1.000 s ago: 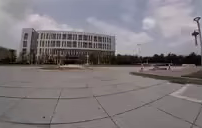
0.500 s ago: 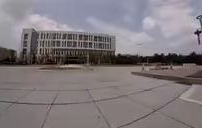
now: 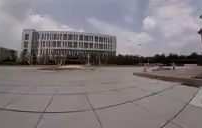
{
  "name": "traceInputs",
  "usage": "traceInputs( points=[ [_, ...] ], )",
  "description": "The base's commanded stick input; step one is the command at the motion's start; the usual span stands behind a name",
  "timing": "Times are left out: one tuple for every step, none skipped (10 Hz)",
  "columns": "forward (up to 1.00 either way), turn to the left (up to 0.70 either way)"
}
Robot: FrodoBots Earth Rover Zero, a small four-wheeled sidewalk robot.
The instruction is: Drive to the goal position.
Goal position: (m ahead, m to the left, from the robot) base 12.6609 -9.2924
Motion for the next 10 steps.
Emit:
traceInputs(
  points=[
    [0.50, -0.02],
    [0.50, -0.02],
    [0.50, -0.02],
    [0.50, -0.02],
    [0.50, -0.02],
    [0.50, -0.02],
    [0.50, -0.02],
    [0.50, -0.02],
    [0.50, -0.02],
    [0.50, -0.02]
  ],
)
